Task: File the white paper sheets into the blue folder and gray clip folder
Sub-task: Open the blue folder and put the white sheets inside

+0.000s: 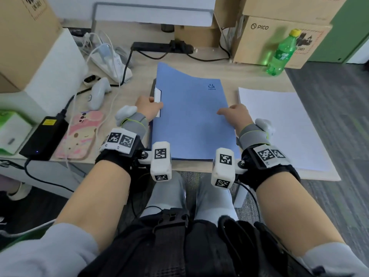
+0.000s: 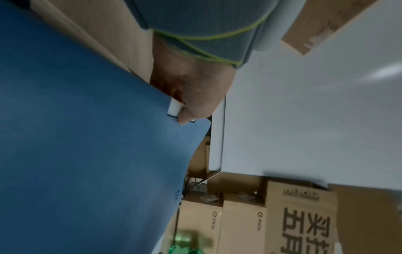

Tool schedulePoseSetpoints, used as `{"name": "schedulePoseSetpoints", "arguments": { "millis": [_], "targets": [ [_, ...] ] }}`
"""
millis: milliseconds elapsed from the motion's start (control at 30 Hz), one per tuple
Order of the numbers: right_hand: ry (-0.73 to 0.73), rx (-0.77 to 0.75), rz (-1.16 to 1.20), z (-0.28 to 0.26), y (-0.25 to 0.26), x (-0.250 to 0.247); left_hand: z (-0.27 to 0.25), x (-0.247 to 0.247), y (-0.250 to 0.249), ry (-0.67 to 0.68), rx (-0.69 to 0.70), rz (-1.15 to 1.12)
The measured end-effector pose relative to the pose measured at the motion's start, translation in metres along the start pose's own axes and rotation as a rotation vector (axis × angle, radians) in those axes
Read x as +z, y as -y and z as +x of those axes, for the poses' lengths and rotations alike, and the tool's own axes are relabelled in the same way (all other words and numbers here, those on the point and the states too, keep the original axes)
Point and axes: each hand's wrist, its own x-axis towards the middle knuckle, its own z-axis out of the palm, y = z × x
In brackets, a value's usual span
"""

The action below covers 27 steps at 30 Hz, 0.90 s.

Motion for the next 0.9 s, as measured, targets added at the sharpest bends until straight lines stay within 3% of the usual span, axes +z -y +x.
{"name": "schedulePoseSetpoints", "arguments": {
  "millis": [200, 400, 500, 667, 800, 900],
  "targets": [
    [-0.161, -0.006, 0.169, 0.005, 0.005, -0.003, -0.017, -0.001, -0.021, 0.072, 0.116, -0.357],
    [-0.200, -0.002, 0.249, 0.018, -0.009, -0.007, -0.017, 0.004, -0.032, 0.122, 0.177, -0.448],
    [-0.233, 0.008, 0.341, 0.019, -0.012, -0.011, -0.014, 0.004, -0.030, 0.115, 0.182, -0.427],
    [-0.138, -0.043, 0.425, 0.021, -0.005, -0.008, -0.007, 0.012, -0.023, 0.109, 0.217, -0.359],
    [-0.244, -0.089, 0.384, 0.031, -0.004, -0.014, 0.001, 0.011, -0.016, 0.210, 0.208, -0.143],
    [-0.298, -0.153, 0.311, 0.037, -0.005, -0.015, 0.004, 0.014, -0.014, 0.196, 0.227, -0.003]
  ]
}}
